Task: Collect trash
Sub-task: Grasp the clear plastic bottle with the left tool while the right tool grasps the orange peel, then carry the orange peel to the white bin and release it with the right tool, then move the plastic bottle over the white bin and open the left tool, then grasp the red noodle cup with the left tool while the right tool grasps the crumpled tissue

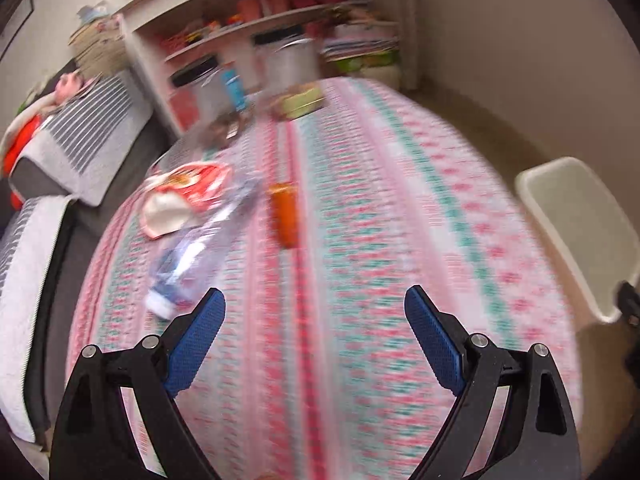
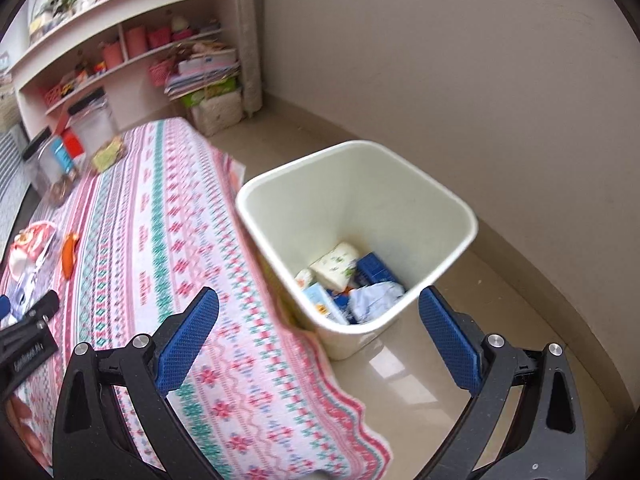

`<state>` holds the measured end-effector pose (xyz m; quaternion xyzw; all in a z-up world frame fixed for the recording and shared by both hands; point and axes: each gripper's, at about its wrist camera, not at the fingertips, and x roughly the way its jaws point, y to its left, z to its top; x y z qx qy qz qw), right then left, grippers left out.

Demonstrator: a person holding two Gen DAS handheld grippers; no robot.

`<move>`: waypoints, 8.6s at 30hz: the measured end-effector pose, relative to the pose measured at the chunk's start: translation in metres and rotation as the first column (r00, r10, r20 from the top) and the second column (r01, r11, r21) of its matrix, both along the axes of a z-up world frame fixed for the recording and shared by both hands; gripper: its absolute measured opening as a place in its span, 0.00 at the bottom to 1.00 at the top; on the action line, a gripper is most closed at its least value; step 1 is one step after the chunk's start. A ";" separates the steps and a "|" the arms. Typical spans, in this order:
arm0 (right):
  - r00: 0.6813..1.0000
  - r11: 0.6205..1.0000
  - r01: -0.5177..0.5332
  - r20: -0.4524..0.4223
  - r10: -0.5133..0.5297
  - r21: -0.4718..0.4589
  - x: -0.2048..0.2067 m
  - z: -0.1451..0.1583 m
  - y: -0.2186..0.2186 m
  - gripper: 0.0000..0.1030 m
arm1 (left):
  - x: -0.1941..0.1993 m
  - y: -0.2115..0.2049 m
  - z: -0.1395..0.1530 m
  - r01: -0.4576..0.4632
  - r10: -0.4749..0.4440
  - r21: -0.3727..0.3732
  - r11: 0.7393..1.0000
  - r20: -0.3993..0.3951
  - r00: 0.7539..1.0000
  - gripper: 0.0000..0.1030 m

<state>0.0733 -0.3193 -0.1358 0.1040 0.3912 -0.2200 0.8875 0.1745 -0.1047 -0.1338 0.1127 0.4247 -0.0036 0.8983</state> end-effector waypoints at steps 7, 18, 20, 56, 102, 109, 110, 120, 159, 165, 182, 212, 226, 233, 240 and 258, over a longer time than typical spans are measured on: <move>0.998 0.999 -0.046 -0.046 0.046 0.000 0.018 -0.008 0.023 0.93 | 0.057 0.062 -0.010 -0.116 0.120 0.112 0.987 -0.031 0.992 0.86; 0.970 0.975 -0.221 -0.107 0.218 -0.018 0.069 -0.007 0.073 0.93 | 0.128 0.098 -0.054 -0.011 0.038 0.110 0.994 -0.245 0.969 0.68; 0.958 0.964 -0.266 -0.114 0.262 -0.020 0.086 -0.006 0.086 0.93 | 0.113 0.102 -0.057 0.046 -0.023 0.103 0.994 -0.216 0.976 0.59; 0.834 0.847 -0.507 -0.157 0.529 0.161 0.194 -0.046 0.222 0.19 | -0.038 0.282 -0.048 -0.421 0.406 -0.306 0.854 -0.115 0.907 0.54; 0.983 0.967 -0.181 0.068 0.172 0.179 0.013 -0.003 -0.037 0.19 | -0.065 0.034 0.008 -0.015 0.011 -0.202 0.979 -0.020 1.000 0.54; 0.992 0.985 -0.104 0.092 0.092 0.136 0.023 0.010 -0.080 0.20 | -0.064 -0.006 0.015 0.071 -0.073 -0.174 0.982 -0.008 0.997 0.54; 0.992 0.986 -0.095 0.093 0.083 0.134 0.026 0.011 -0.086 0.20 | -0.063 -0.012 0.017 0.082 -0.084 -0.172 0.982 -0.006 0.996 0.54; 0.993 0.993 0.039 0.104 -0.051 0.114 0.025 0.025 -0.142 0.49 | -0.049 -0.085 0.039 0.222 -0.220 -0.171 0.960 0.031 0.975 0.54; 0.962 0.955 0.264 0.037 -0.271 0.138 -0.057 0.011 -0.161 0.93 | -0.013 -0.179 0.036 0.259 -0.287 -0.300 0.918 -0.052 0.957 0.82; 0.984 0.972 0.169 0.033 -0.177 0.165 -0.035 0.008 -0.118 0.93 | -0.006 -0.110 0.017 0.131 -0.165 -0.286 0.949 -0.097 0.982 0.82; 0.996 0.989 -0.072 -0.045 0.079 0.131 0.021 -0.006 -0.004 0.93 | 0.082 0.172 -0.014 -0.537 0.488 -0.365 0.761 -0.223 0.844 0.83; 0.985 0.980 -0.135 -0.090 0.149 0.145 0.033 -0.018 0.025 0.93 | 0.065 0.223 -0.041 -0.406 0.338 -0.427 0.808 -0.228 0.913 0.46; 0.980 0.980 -0.134 -0.129 0.154 0.147 0.043 -0.027 0.016 0.93 | 0.158 0.254 -0.044 -0.629 0.526 -0.592 0.504 -0.367 0.767 0.93; 0.978 0.976 -0.126 -0.143 0.152 0.176 0.049 -0.036 0.012 0.93 | 0.174 0.231 -0.055 -0.528 0.391 -0.571 0.629 -0.355 0.850 0.90; 0.976 0.970 -0.148 -0.131 0.175 0.192 0.045 -0.036 0.022 0.93 | 0.129 0.191 -0.054 -0.313 0.153 -0.563 0.764 -0.314 0.937 0.88; 0.851 0.852 -0.523 -0.044 0.524 0.035 0.142 0.013 0.209 0.93 | -0.026 0.283 -0.023 -0.296 0.223 -0.440 0.848 -0.210 0.952 0.87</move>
